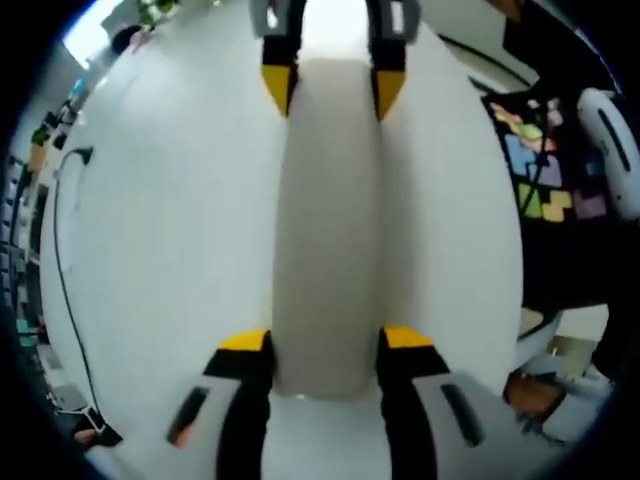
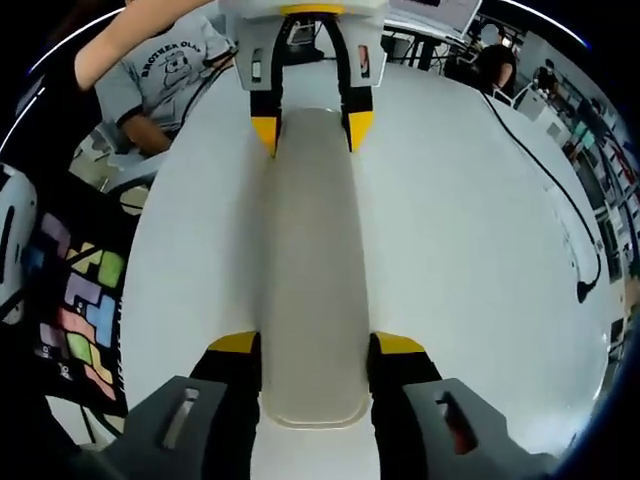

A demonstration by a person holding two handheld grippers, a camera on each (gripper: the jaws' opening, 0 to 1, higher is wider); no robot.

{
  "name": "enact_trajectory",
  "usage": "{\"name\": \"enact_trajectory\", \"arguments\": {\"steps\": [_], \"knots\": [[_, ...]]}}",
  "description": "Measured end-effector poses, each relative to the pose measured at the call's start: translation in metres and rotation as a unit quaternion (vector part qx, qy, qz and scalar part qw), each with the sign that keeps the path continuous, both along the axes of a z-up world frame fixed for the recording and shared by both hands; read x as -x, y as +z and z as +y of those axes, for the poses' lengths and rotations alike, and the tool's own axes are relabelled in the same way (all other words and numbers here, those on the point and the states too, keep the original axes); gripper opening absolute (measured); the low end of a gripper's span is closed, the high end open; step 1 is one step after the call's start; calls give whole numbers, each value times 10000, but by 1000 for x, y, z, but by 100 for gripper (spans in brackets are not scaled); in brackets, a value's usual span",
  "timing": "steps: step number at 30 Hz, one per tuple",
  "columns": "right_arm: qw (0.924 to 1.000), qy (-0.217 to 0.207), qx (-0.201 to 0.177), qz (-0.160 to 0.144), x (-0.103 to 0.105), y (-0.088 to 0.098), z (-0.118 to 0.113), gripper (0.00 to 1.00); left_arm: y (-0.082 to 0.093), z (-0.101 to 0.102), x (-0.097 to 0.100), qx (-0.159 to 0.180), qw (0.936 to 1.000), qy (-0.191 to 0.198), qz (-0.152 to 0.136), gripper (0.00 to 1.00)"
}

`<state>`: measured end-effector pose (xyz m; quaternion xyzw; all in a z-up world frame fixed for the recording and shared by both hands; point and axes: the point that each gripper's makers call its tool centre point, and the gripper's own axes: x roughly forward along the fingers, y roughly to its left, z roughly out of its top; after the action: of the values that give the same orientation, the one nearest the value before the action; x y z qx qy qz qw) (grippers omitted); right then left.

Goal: Arrange the utensils inside the cutlery case until each visible utensil rests in its matching compartment.

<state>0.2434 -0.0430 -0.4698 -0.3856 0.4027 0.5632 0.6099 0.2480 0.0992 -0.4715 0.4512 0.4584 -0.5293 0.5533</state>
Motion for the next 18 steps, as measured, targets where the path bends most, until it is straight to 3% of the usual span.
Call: {"name": "enact_trajectory", "arguments": {"steps": [6,13,18], "knots": [[10000,-1,-4,-77,-8,21,-14,43,17,-13,-9,55,10000,-21,-61,43],[9995,-235,47,-225,-44,32,-45,43,47,-45,-50,38,9992,-186,-346,43],[9993,-258,33,-276,-68,37,-62,43,44,-60,-74,5,9993,-176,-344,43]]}}
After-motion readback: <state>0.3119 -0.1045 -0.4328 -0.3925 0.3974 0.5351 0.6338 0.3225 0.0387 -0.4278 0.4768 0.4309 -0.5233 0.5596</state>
